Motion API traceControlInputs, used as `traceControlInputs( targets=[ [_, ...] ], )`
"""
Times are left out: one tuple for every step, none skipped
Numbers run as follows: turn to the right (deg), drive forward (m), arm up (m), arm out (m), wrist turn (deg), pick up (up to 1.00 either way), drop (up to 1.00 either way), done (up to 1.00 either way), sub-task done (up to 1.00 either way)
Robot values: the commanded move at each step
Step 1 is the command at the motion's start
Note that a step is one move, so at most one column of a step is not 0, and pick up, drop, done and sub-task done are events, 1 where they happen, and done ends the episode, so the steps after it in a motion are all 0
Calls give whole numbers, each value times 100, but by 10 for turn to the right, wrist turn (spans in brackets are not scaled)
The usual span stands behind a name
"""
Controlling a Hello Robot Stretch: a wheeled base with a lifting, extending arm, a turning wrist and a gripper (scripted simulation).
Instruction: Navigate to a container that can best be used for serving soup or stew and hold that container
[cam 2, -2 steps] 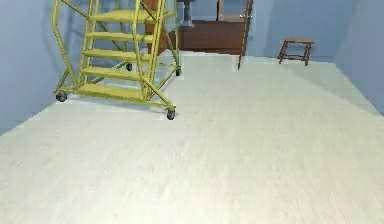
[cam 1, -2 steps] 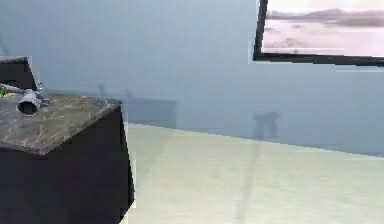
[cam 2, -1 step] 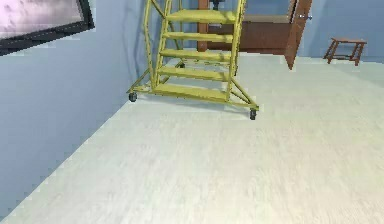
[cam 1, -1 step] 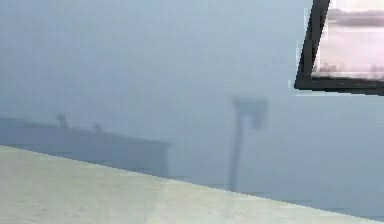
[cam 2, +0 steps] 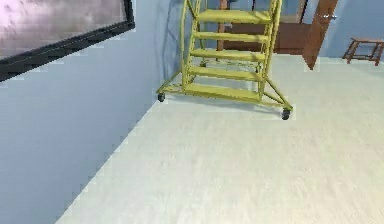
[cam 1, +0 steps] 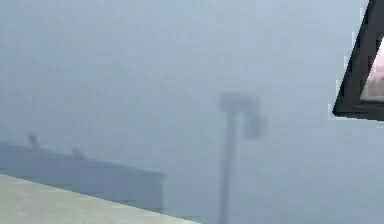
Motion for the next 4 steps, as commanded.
traceControlInputs(
  targets=[
    [-270,0,0,0,0,0,0,0,0],
    [0,40,0,0,0,0,0,0,0],
    [-450,0,0,0,0,0,0,0,0],
    [-30,0,0,0,0,0,0,0,0]
  ],
)
